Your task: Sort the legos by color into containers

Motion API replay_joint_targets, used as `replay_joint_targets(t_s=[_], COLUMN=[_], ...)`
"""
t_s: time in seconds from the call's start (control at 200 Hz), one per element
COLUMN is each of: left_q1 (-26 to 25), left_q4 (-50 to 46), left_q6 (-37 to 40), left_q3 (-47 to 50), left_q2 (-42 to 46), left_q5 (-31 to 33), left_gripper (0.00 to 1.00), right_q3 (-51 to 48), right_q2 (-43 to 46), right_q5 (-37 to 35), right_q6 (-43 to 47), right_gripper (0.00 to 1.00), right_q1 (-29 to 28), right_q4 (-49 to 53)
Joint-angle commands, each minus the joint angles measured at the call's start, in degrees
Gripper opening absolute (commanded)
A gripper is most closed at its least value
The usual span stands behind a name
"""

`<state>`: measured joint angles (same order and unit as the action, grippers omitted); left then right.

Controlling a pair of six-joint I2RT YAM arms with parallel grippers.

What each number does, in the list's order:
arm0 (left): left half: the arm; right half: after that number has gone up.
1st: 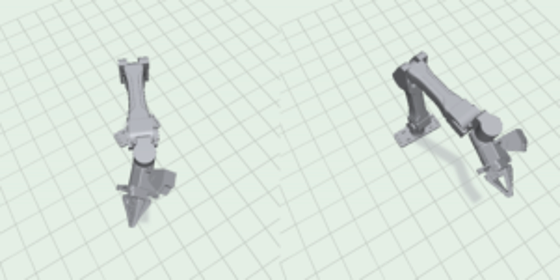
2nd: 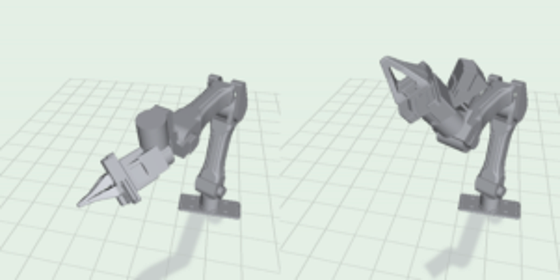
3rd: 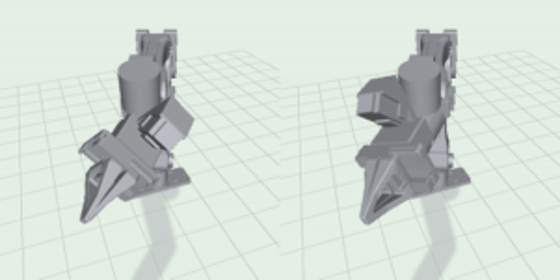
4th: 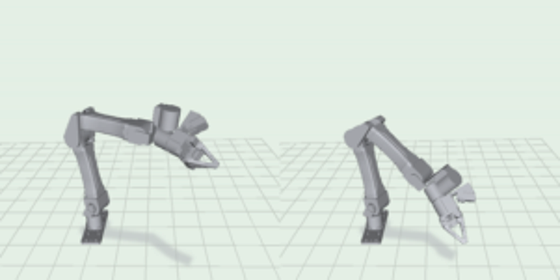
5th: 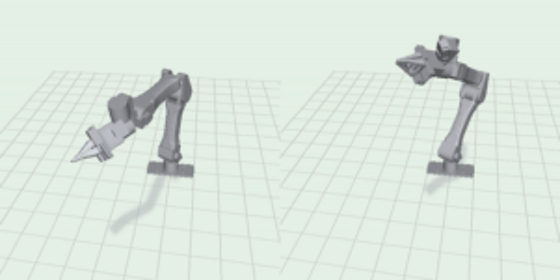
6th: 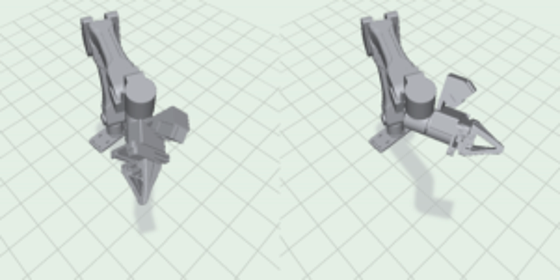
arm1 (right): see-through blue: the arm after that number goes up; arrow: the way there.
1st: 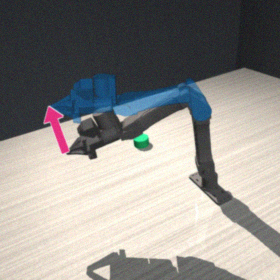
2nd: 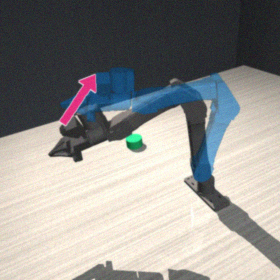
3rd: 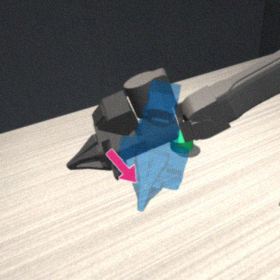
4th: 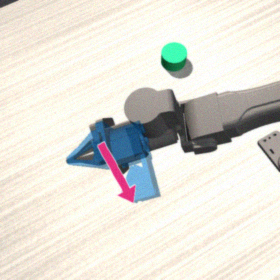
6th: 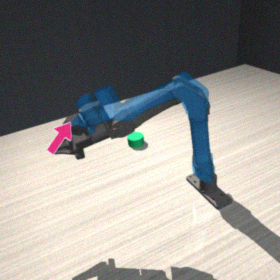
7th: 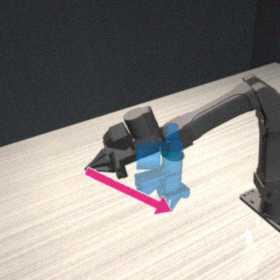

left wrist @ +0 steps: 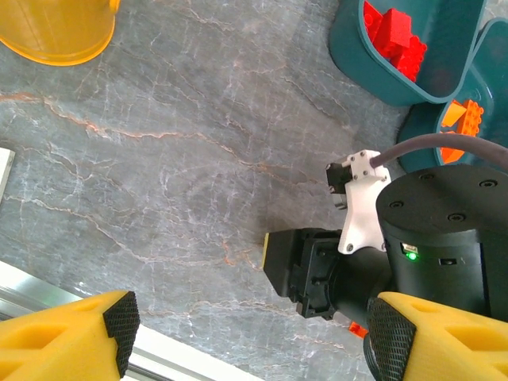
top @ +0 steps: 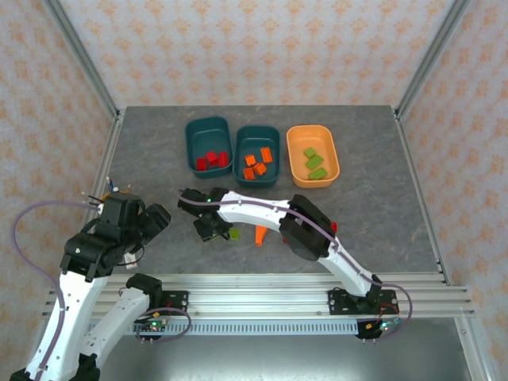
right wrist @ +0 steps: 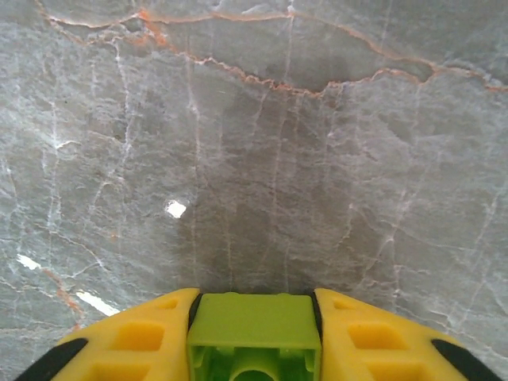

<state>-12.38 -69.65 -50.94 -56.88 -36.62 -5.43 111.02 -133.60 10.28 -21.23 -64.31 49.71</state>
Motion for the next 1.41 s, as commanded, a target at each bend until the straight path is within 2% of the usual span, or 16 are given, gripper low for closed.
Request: replay_joint_targets(t_s=[0.0,0.15,0.305,0.4,0.515,0.641,0.796,0.911,1.196,1.401], left_q1=[-0.3,-0.3,-1.6,-3.7,-8.6,-13.2,-15.8,-17.0,-19.0,-19.4], left_q4=[1.6,11.1,19.6,23.9,29.4,34.2,38.5,39.7,38.5,37.3], left_q6=[0.6,0.9,1.9,2.8,3.3,3.0,2.0,2.0,3.6,3.9], left_q3=[0.6,3.3,2.4,-0.1,-3.9,-8.4,-13.1,-16.1,-21.9,-21.7], left_q2=[-0.1,-1.9,-7.5,-13.0,-20.8,-29.9,-38.6,-43.3,-50.0,-50.4], left_q5=[-1.4,-10.2,-15.3,-16.0,-15.0,-14.0,-13.5,-13.1,-12.7,-11.8], left_gripper=[0.79,0.79,0.79,0.79,0.79,0.79,0.79,0.79,0.79,0.78], right_q3=[1.3,2.3,-0.3,-1.8,-3.5,-4.9,-5.2,-4.2,-4.0,-4.2], right_q2=[1.0,6.1,16.6,21.9,25.0,24.6,20.3,15.1,7.8,7.0], right_q5=[-1.3,-4.9,-8.7,-9.6,-10.0,-8.5,-6.8,-2.2,1.1,2.1], right_q6=[-0.2,-0.1,-0.3,0.6,2.5,3.1,2.9,1.9,1.4,1.5], right_gripper=[0.3,0.26,0.26,0.26,0.26,0.26,0.26,0.27,0.31,0.48], right_q1=[-0.2,2.4,10.9,17.8,26.9,35.6,42.4,45.2,48.1,48.3], right_q4=[1.5,2.5,2.9,3.3,3.4,2.0,0.4,0.6,1.0,1.2])
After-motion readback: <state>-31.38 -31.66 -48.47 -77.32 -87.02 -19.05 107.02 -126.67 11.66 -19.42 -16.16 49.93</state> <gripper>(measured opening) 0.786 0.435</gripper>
